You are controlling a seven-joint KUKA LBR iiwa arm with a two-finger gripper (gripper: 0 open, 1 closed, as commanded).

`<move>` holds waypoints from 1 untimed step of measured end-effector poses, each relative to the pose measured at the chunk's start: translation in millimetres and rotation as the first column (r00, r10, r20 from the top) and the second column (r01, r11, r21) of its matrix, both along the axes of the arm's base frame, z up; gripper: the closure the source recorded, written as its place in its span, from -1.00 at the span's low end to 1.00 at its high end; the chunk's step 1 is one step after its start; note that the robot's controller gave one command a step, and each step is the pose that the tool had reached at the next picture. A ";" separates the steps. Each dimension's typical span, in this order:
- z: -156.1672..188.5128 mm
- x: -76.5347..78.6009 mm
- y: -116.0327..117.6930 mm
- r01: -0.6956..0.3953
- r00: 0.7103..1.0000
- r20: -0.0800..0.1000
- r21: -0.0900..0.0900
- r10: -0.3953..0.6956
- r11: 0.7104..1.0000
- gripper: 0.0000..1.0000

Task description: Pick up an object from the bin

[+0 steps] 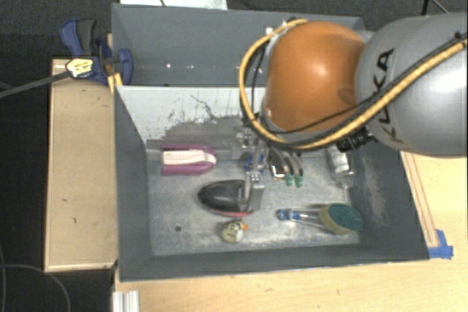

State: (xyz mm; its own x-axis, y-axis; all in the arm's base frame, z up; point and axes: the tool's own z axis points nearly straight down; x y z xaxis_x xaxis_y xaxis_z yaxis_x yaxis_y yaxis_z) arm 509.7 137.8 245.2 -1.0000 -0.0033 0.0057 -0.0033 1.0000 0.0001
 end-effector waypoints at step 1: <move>-163.3 -12.3 -30.3 0.202 0.979 0.026 0.012 -0.202 0.979 -1.00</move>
Offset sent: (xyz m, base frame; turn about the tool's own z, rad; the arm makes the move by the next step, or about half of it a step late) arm -0.0190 -0.0327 -0.1688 0.2035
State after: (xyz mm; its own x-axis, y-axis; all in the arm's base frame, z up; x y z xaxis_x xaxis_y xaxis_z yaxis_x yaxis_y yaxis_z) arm 497.4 107.5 81.8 -0.9798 0.1990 -0.0206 0.1988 0.9800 0.0119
